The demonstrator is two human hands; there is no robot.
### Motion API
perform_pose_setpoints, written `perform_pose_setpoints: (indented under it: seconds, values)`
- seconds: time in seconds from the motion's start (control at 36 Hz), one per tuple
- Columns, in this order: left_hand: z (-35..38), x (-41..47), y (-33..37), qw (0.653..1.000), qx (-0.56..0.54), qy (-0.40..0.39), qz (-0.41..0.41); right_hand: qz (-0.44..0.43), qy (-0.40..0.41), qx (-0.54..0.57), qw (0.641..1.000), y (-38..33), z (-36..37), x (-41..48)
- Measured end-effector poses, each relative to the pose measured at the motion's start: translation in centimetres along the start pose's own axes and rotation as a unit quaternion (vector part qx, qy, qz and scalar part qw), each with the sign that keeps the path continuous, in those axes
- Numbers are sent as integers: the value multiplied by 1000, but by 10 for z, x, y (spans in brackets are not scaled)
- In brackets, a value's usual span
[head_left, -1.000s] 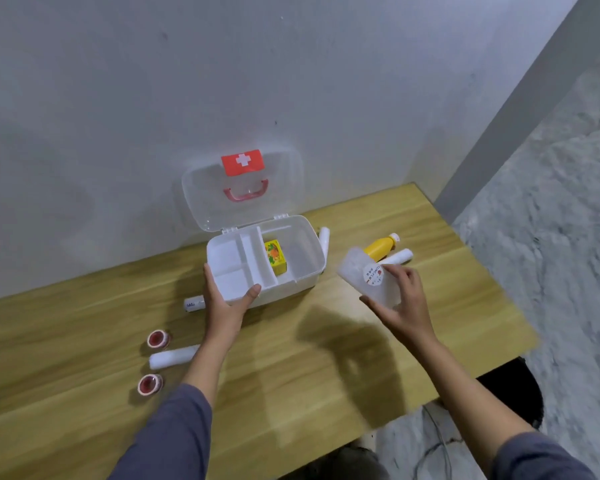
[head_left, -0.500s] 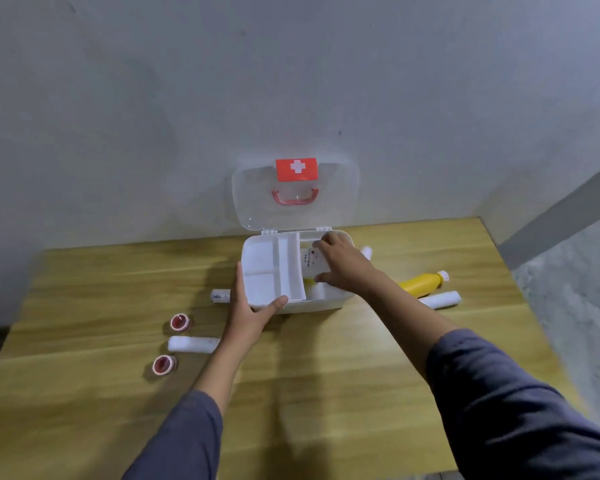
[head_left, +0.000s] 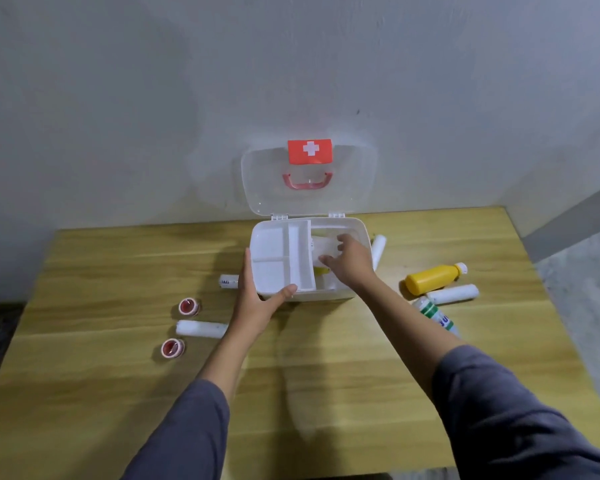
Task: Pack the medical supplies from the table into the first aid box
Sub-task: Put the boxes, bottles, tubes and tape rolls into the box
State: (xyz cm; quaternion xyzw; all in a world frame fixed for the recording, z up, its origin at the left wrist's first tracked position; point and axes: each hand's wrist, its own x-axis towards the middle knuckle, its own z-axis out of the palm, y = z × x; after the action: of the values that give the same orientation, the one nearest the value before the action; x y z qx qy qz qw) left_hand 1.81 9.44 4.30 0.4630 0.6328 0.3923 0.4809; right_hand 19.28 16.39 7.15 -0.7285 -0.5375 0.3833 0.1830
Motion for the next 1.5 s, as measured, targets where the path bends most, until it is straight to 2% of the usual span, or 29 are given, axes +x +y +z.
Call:
perform_pose_setpoints:
  seconds: [0.17,0.42,0.53,0.64,0.75,0.83,0.94,1.03,1.14,1.22,1.39,1.5]
  values:
    - [-1,0,-3,1000,2,-4,8,22,-19,74,997,-7,8,5]
    - [1,0,-1,1000,5,0,23,-7,-17,33,999,-8,5,2]
    - [1,-1,-1,999,18,-3,33,-33,53,85,994,-8,-8,-14]
    - [0,0,0,999,29,-8,28,-80,169,136,973,11,-33,-39]
    - [0,0,0,999,36,-6,28,-54,258,161,951,52,-55,-68]
    - [0,0,0,999,39,-8,30,-17,283,117,952,96,-61,-85]
    - [-1,0,-2,999,37,-8,34,53,220,11,974,147,-59,-94]
    - [0,2,-3,999,27,-9,38,82,191,-48,977,167,-52,-97]
    - [0,3,-4,999,20,-11,33,74,175,-35,981,169,-45,-102]
    - [0,2,-3,999,16,-9,31,41,157,-7,987,161,-45,-106]
    - [1,-1,0,1000,15,-6,20,-82,167,92,978,109,-65,-103]
    - [1,-3,2,1000,15,-7,16,-150,122,49,980,59,-80,-88]
